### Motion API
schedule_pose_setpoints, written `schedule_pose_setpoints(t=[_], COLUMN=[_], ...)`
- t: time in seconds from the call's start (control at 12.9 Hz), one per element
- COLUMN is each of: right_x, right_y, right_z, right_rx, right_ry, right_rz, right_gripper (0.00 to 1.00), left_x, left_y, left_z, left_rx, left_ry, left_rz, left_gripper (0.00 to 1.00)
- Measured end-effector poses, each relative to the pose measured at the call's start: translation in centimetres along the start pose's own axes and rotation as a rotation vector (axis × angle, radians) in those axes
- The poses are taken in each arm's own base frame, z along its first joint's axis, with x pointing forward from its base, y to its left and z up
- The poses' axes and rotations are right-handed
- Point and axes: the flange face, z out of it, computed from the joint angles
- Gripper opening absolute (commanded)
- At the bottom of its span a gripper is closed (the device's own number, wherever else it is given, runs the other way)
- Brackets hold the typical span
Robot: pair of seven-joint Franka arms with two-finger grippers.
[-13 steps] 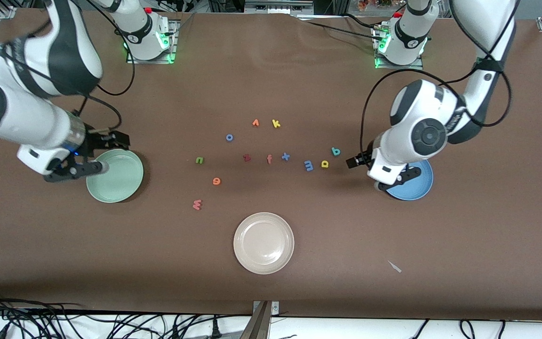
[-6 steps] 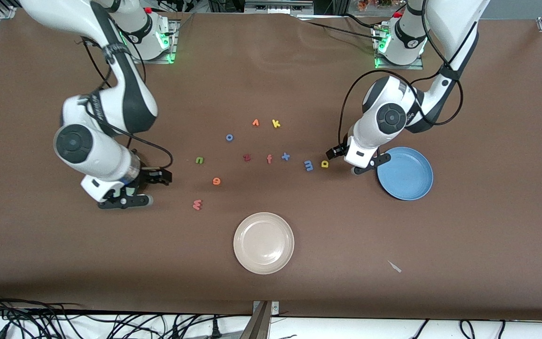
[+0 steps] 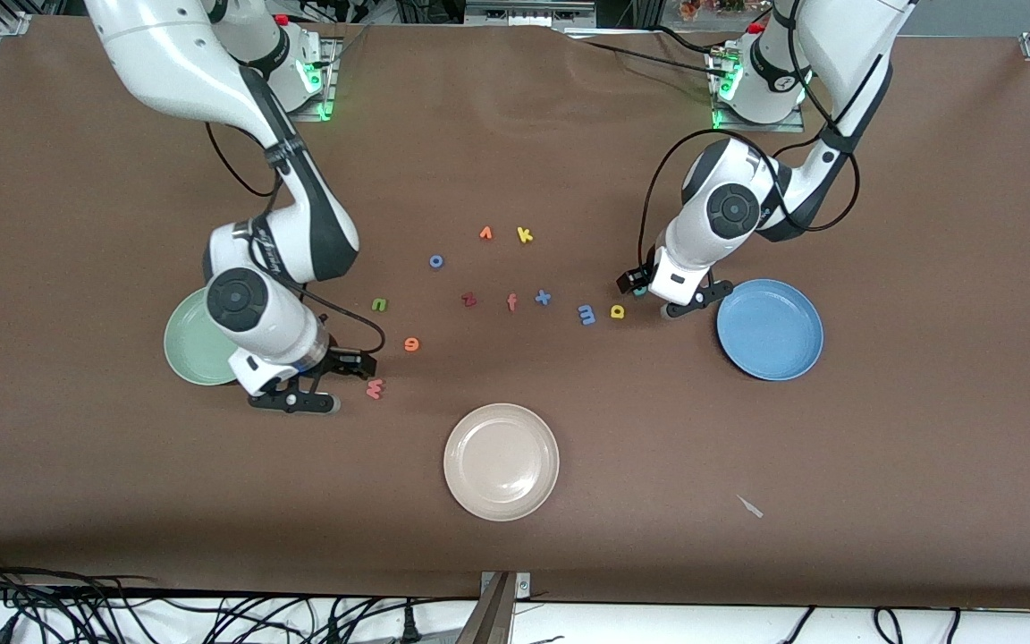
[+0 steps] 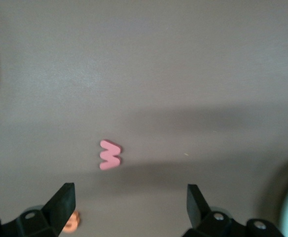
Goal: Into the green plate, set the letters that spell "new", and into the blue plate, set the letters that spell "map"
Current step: 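Grasp the pink letter with the right gripper while the left gripper reaches the teal letter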
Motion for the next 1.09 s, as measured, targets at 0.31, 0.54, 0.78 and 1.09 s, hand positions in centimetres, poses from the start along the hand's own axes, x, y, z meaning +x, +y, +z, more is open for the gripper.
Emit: schedule_pose_setpoints(t=[0.31, 0.54, 0.78, 1.09], right_x=[-0.5, -0.4, -0.6, -0.6], right_y=[-0.6, -0.6, -0.5, -0.5], right_z=[3.3, 3.8, 5.2, 6.5], right_rx=[-0.003, 0.035, 0.045, 0.049], right_ry=[-0.007, -0.014, -0.023, -0.033], right_rz=[0.019, 0.062, 0.080, 0.091], right_gripper=[1.00, 1.00, 0.99, 0.86], left_x=[-1.1, -1.4, -1.4, -1.3], left_y=[0.3, 0.2, 0.2, 0.3], left_z=[1.7, 3.1, 3.5, 4.0], left_rx=[0.028, 0.060, 0.061, 0.046], left_ry=[-0.015, -0.011, -0.014, -0.010], left_rz=[0.040, 0.088, 0.090, 0.088], left_gripper=[0.82, 0.75, 0.67, 0.66])
